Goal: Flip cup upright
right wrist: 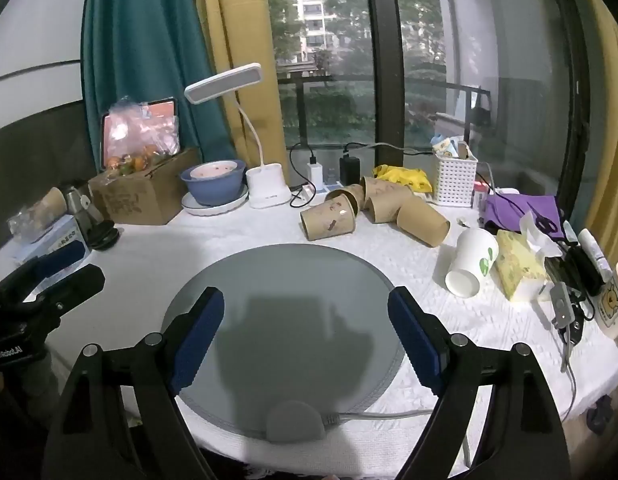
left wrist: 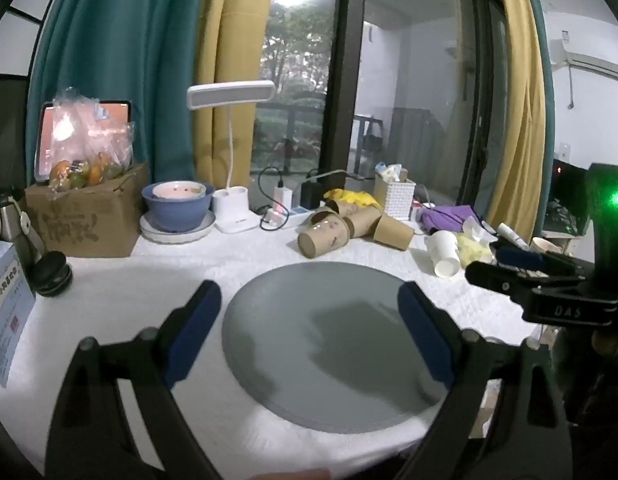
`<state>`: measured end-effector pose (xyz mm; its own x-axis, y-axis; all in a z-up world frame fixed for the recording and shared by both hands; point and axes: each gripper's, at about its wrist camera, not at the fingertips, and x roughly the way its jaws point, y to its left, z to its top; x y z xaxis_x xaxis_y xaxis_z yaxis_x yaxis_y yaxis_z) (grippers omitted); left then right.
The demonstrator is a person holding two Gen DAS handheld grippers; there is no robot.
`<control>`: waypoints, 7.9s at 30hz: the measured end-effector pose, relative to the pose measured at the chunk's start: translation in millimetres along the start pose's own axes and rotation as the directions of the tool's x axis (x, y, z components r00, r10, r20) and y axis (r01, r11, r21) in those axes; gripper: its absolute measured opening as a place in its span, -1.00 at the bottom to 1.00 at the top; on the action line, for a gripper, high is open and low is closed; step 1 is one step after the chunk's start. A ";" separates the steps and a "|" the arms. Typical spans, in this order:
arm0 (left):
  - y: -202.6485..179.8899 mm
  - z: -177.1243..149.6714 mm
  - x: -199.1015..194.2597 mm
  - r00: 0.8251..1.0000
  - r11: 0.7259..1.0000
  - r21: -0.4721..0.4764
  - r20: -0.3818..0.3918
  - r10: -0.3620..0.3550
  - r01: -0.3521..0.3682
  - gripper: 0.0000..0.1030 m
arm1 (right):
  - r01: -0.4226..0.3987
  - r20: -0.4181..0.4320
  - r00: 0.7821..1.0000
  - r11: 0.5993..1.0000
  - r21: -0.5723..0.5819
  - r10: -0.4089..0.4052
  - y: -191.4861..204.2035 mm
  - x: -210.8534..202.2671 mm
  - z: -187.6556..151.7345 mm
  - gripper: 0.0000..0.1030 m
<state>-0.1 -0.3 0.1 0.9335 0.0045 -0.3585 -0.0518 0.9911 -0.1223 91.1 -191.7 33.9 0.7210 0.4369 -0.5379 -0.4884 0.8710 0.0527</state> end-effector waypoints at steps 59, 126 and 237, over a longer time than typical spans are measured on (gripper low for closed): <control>5.3 10.0 -3.6 1.000 1.000 0.012 0.026 0.011 -0.011 0.77 | -0.005 0.016 1.000 1.000 0.004 0.005 3.0 -5.9 3.8 0.68; -68.0 74.8 319.0 0.934 0.904 0.405 -0.358 0.015 0.141 0.77 | 0.117 -0.131 0.987 0.980 0.161 -0.096 -166.0 194.1 65.4 0.68; 11.0 10.0 106.4 0.930 0.989 -0.040 -0.334 -0.151 0.146 -0.13 | -0.032 -0.186 0.981 0.997 0.073 0.045 -25.6 84.4 12.2 0.68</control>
<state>102.2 12.5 -30.1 0.7578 -0.1896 -0.6243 0.0709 0.9751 -0.2101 170.4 -174.3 -2.6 0.5940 0.4261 -0.6824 -0.4739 0.8708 0.1313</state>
